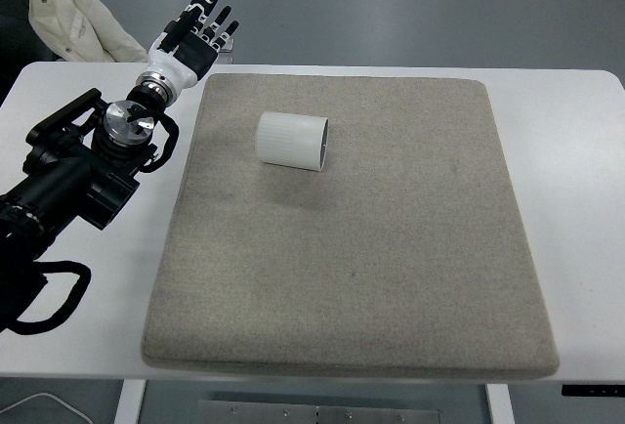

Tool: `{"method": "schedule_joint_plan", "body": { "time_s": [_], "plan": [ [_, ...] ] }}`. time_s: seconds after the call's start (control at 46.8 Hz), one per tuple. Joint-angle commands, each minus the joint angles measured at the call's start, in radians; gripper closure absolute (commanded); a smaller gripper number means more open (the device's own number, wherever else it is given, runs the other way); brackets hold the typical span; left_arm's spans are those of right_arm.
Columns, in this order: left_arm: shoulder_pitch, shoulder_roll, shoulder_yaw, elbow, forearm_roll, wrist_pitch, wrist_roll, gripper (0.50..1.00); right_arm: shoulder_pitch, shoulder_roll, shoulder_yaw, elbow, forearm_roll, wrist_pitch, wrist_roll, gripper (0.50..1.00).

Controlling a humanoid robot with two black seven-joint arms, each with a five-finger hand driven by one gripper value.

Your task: Flip white cup upright

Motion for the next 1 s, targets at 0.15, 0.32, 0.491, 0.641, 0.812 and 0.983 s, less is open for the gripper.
{"method": "schedule_joint_plan", "body": {
  "time_s": [0.15,0.32,0.491,0.641,0.812,0.983],
  "plan": [
    [0.000,0.000,0.002,0.003,0.000,-0.001,0.000,0.500,0.000,0.000,0.000,0.000,0.000,0.000,0.000,0.570],
    [-0.005,0.000,-0.003,0.005,-0.005,-0.009,0.000,0.500,0.000,0.000,0.000,-0.001,0.000,0.000,0.000,0.570],
    [-0.002,0.002,0.003,0.005,0.000,-0.023,0.002,0.500,0.000,0.000,0.000,0.000,0.000,0.000,0.000,0.570],
    [-0.005,0.014,0.012,0.006,0.002,-0.044,0.009,0.500,0.000,0.000,0.000,-0.001,0.000,0.000,0.000,0.570],
    [-0.003,0.020,0.014,0.005,0.018,-0.083,0.008,0.500,0.000,0.000,0.000,-0.001,0.000,0.000,0.000,0.570],
    [-0.006,0.015,0.014,-0.006,0.214,-0.083,0.006,0.500,0.000,0.000,0.000,0.000,0.000,0.000,0.000,0.570]
  ]
}}
